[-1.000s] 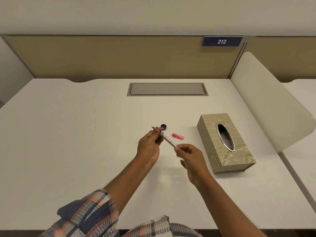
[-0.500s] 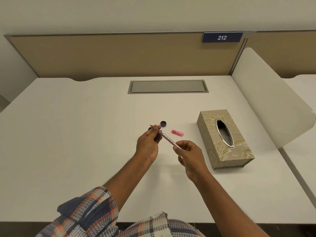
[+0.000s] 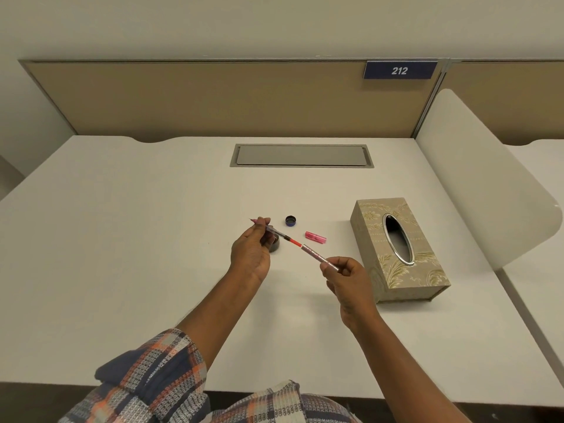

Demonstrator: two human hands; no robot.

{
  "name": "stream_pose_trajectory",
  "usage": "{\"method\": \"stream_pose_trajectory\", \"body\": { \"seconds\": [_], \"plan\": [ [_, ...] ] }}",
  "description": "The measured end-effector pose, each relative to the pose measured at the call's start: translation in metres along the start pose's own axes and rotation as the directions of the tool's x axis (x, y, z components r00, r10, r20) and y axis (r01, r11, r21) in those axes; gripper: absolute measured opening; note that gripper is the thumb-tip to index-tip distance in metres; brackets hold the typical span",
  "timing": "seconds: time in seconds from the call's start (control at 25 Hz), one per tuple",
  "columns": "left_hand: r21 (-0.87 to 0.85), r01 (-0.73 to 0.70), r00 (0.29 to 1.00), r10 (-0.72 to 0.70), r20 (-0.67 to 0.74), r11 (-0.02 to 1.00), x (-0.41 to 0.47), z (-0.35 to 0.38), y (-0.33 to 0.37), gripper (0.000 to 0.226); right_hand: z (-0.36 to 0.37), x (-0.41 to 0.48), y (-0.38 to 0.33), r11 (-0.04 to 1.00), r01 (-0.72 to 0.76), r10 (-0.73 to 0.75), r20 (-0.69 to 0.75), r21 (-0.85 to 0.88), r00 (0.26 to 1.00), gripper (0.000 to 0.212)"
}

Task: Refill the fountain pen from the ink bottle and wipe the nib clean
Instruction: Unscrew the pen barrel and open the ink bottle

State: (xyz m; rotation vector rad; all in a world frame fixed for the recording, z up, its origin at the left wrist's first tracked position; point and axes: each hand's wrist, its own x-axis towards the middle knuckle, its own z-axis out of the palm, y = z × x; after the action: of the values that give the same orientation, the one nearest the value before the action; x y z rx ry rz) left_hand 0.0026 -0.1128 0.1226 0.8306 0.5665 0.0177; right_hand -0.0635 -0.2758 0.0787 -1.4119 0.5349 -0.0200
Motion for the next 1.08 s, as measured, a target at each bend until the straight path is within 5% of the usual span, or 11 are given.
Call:
{"method": "stream_pose_trajectory", "body": {
  "seconds": [0.2, 0.52, 0.68, 1.08],
  "plan": [
    [-0.025, -0.005, 1.0, 0.004, -0.026, 1.0, -0.003, 0.004, 0.001, 0.015, 0.002, 0.016, 0.029, 0.914, 0.167, -0.226, -0.124, -0.369, 0.966, 0.005],
    [-0.05, -0.024, 0.998, 0.02, -0.061, 0.998, -0.011, 0.005, 0.005, 0.014, 0.014, 0.05, 0.066, 0.643, 0.243, -0.404, -0.053, -0.726, 0.913, 0.012],
    [-0.07, -0.037, 0.995, 0.031, -0.09, 0.997, -0.013, 0.0, 0.007, 0.013, 0.012, 0.051, 0.074, 0.564, 0.276, -0.457, -0.015, -0.779, 0.889, 0.01],
    [-0.087, -0.02, 0.996, 0.013, -0.086, 0.996, -0.009, -0.009, 0.017, 0.013, 0.01, 0.053, 0.083, 0.546, 0.328, -0.493, 0.021, -0.771, 0.87, 0.015]
  ]
}}
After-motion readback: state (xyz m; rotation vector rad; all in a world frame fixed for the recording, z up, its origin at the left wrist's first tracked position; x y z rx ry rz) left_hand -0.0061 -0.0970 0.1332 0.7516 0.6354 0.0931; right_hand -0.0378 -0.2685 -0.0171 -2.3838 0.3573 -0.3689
